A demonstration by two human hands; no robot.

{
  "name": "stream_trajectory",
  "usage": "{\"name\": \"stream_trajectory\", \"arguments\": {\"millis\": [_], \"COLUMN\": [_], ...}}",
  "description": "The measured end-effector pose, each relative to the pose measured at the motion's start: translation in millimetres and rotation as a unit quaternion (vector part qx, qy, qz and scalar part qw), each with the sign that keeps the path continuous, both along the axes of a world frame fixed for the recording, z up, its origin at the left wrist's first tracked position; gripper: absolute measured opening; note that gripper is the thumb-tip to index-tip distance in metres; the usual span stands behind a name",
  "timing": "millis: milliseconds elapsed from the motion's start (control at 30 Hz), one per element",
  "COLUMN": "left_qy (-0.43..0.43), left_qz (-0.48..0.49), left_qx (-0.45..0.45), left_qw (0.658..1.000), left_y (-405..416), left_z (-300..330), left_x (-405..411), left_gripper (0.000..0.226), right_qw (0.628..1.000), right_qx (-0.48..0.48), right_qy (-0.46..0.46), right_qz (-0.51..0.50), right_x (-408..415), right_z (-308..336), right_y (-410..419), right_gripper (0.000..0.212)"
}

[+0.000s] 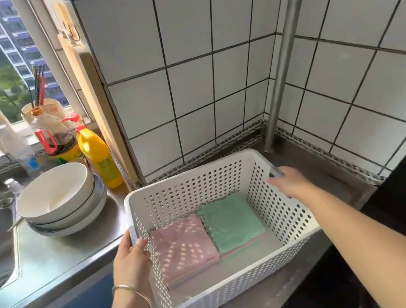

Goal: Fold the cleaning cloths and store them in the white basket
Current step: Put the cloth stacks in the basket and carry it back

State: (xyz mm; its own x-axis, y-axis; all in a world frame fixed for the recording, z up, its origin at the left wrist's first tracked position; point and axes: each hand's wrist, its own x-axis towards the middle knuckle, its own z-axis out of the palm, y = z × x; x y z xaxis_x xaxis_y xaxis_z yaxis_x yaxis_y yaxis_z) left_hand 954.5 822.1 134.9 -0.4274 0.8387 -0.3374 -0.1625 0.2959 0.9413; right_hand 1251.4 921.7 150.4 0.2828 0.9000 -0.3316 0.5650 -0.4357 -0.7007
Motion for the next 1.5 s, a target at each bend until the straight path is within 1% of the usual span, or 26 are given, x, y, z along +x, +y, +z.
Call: {"name": "stream_trajectory", "arguments": {"millis": [100,133,200,300,400,500,567,600,700,733,767,800,867,900,933,1033,1067,1133,1167,1200,1433,1467,1500], "left_qy": [-0.038,-0.050,-0.062,-0.076,-0.085,-0.092,-0.097,-0.106,-0.151,-0.159,-0.163,-0.166,-0.167,-0.168,-0.170,-0.179,-0.185,-0.193,-0.192,-0.201,-0.209,-0.211,-0.206], "left_qz": [0.026,0.031,0.032,0.034,0.026,0.026,0.026,0.025,0.034,0.032,0.026,0.015,-0.001,-0.006,-0.007,-0.004,-0.003,-0.005,-0.005,-0.011,-0.036,-0.042,-0.049], "left_qx": [-0.001,0.000,0.002,0.001,-0.011,-0.001,0.024,0.031,0.030,0.028,0.026,0.024,0.023,0.024,0.023,0.020,0.016,0.011,0.011,0.008,0.006,-0.005,-0.007], "left_qw": [0.999,0.998,0.998,0.997,0.996,0.995,0.995,0.994,0.987,0.986,0.986,0.986,0.986,0.985,0.985,0.984,0.983,0.981,0.981,0.980,0.977,0.977,0.977], "left_y": [9,11,15,22,34,43,47,49,54,57,59,62,67,70,71,77,78,80,81,81,83,81,83], "left_z": [-5,-6,-9,-16,-31,-36,-32,-31,-33,-35,-36,-37,-39,-39,-38,-34,-32,-30,-31,-29,-25,-18,-19], "left_x": [3,5,12,25,39,58,73,81,97,100,103,105,108,110,112,118,119,121,121,122,120,118,116], "left_gripper": [0.039,0.040,0.040,0.040,0.043,0.044,0.044,0.044,0.043,0.043,0.044,0.045,0.045,0.044,0.044,0.045,0.045,0.047,0.046,0.046,0.045,0.045,0.045], "right_qw": [0.999,0.998,0.988,0.958,0.923,0.920,0.918,0.921,0.930,0.930,0.928,0.927,0.927,0.928,0.930,0.937,0.941,0.944,0.943,0.942,0.928,0.937,0.935], "right_qx": [0.019,0.027,0.044,0.099,0.158,0.151,0.143,0.133,0.113,0.109,0.111,0.110,0.103,0.099,0.086,0.077,0.063,0.043,0.049,0.040,0.049,0.036,0.039], "right_qy": [-0.033,-0.060,-0.146,-0.258,-0.318,-0.323,-0.334,-0.334,-0.334,-0.338,-0.341,-0.343,-0.343,-0.342,-0.338,-0.323,-0.317,-0.312,-0.315,-0.318,-0.354,-0.334,-0.338], "right_qz": [0.007,0.006,0.015,0.083,0.145,0.164,0.158,0.148,0.104,0.099,0.099,0.102,0.111,0.112,0.111,0.104,0.100,0.098,0.098,0.098,0.102,0.096,0.102], "right_x": [7,10,16,13,0,-5,0,4,17,22,27,32,40,44,47,54,55,58,61,61,65,61,62], "right_z": [-5,-7,-12,-13,-16,-26,-34,-36,-41,-43,-45,-45,-45,-46,-44,-45,-45,-44,-46,-44,-47,-42,-44], "right_y": [0,1,-1,-14,-37,-58,-66,-69,-70,-69,-67,-64,-58,-54,-51,-40,-38,-32,-29,-28,-22,-24,-24], "right_gripper": [0.033,0.038,0.048,0.053,0.044,0.037,0.041,0.048,0.078,0.084,0.084,0.079,0.055,0.047,0.047,0.074,0.075,0.060,0.052,0.047,0.043,0.043,0.043]}}
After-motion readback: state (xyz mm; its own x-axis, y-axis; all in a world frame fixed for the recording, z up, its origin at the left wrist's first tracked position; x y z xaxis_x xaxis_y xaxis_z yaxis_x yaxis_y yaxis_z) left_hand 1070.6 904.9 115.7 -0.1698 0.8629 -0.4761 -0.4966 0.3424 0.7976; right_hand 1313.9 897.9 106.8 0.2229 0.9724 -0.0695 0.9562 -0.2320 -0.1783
